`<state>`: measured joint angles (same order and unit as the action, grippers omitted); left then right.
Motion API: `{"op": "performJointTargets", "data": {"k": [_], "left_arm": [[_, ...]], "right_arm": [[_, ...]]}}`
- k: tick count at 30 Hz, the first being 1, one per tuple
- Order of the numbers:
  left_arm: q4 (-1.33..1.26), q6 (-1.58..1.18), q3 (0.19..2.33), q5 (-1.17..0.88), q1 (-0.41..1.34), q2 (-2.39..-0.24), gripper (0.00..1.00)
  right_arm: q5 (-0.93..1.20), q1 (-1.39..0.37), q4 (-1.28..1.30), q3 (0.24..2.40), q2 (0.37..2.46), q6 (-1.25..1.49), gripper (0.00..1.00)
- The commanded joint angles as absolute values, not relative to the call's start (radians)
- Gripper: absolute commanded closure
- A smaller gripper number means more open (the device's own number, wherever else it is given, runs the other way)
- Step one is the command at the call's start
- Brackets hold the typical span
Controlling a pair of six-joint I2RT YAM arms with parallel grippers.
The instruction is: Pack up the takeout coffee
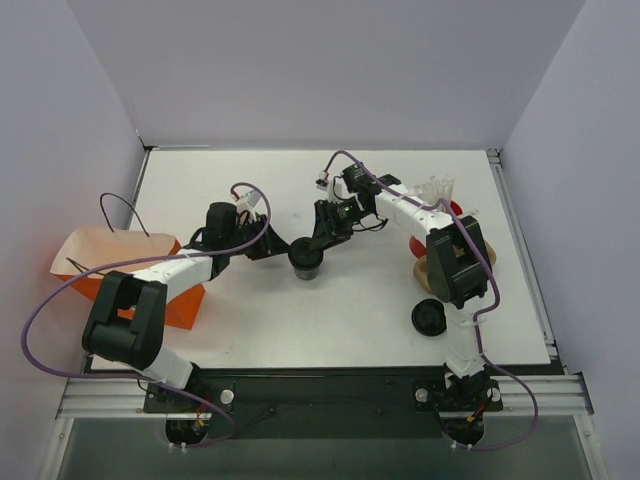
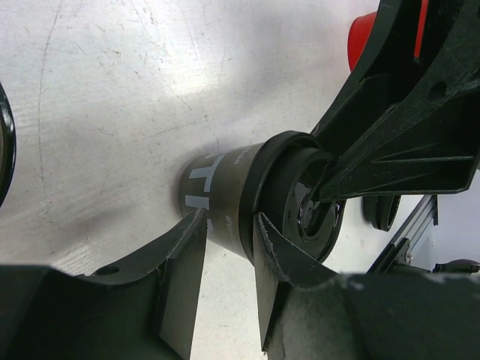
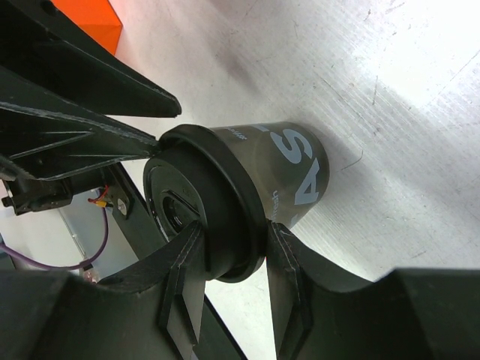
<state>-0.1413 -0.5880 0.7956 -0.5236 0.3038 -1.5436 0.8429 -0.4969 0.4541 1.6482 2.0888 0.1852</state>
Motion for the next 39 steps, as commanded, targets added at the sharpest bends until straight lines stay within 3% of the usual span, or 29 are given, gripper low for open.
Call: {"op": "performJointTargets", "data": {"k": [1,9,17,25,39], "left_arm": [[-0.144,-0.609,0.729,-0.468,0.313,-1.582,0.60],[-0.074,-0.630,0.640,-0.295,0.353,-1.592,0.61],[-0.048,-0.699,0.589,-0.186,0.508,-1.494,0.61],[-0.003,-0.778,0.568,-0.121,0.580,-1.385,0.61],[-0.014,-0.831,0.546,-0.055,0.632,-1.391,0.62]], "right_arm": [[0.816,-0.506,0.494,1.648,2.135,0.149,0.73],[0.807,-0.491,0.495,1.625,2.155,0.133,0.73],[0.808,-0.488,0.495,1.634,2.152,0.112,0.73],[0.799,-0.497,0.488,1.664,2.149,0.156,0.60],[0.713,-0.508,0.454,1.582,2.065,0.230,0.51]]}}
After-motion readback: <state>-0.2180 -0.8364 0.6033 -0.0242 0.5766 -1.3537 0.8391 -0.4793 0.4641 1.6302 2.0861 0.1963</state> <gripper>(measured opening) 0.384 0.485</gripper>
